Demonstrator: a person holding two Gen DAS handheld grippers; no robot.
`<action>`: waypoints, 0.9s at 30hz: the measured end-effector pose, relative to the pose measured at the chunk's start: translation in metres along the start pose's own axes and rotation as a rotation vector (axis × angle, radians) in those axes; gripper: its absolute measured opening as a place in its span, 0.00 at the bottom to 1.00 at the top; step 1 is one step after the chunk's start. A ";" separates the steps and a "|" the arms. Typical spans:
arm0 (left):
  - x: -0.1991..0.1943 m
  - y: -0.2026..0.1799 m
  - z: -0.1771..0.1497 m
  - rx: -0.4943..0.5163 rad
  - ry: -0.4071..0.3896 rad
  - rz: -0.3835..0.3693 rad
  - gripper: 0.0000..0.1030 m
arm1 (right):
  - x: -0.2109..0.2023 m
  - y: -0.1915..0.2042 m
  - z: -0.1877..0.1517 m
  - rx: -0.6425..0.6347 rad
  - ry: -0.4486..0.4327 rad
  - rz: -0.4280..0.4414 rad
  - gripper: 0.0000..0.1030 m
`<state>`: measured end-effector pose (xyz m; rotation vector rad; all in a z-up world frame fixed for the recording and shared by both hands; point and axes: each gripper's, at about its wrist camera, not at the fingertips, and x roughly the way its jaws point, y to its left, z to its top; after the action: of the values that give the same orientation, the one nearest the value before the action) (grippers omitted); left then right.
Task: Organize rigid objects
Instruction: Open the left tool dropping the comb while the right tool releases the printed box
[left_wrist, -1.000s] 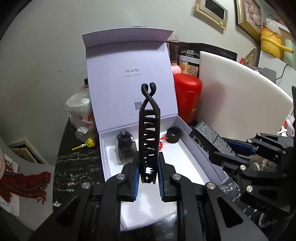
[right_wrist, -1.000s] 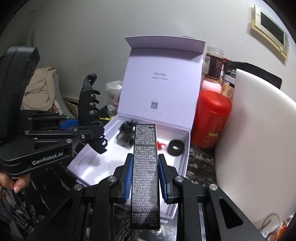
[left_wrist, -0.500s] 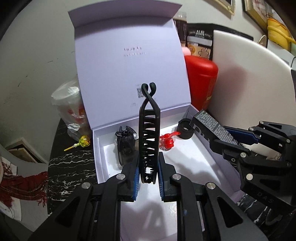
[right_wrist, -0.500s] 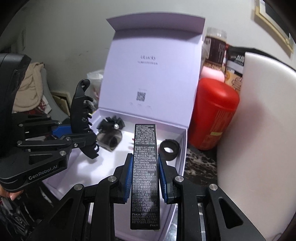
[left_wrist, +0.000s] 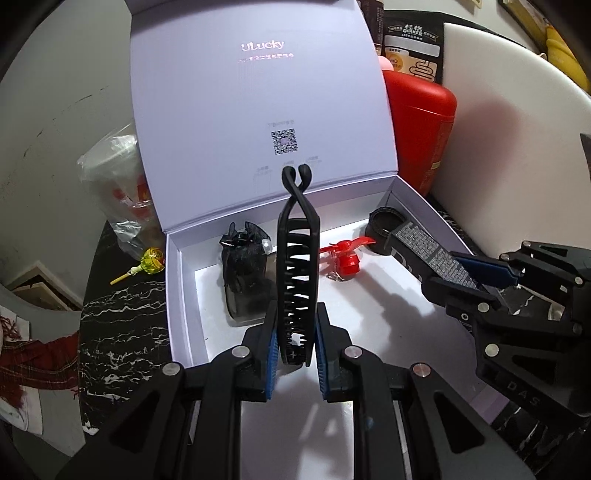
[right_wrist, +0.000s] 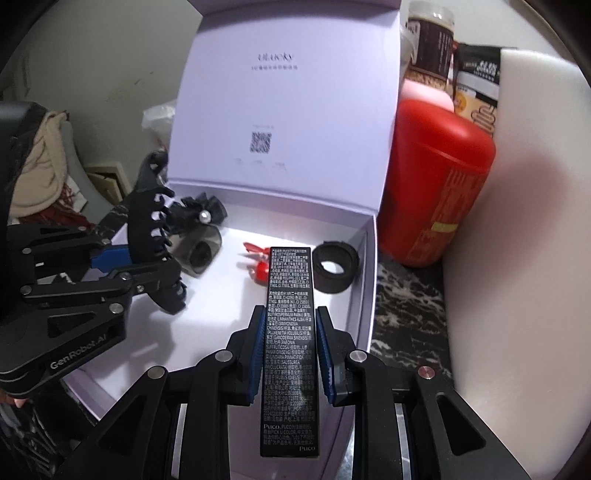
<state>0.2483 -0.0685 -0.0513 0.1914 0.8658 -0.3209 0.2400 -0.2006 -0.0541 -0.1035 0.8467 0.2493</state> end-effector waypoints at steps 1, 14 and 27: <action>0.000 0.000 0.000 -0.001 0.005 0.007 0.17 | 0.001 -0.001 0.000 0.003 0.003 0.000 0.25; -0.001 0.000 0.002 -0.049 0.052 0.132 0.29 | -0.016 -0.010 0.002 0.035 -0.029 -0.029 0.61; -0.037 0.003 0.006 -0.047 -0.037 0.143 0.66 | -0.047 -0.010 0.003 0.037 -0.074 -0.057 0.62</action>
<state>0.2318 -0.0598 -0.0190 0.2021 0.8180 -0.1703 0.2147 -0.2176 -0.0169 -0.0830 0.7733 0.1829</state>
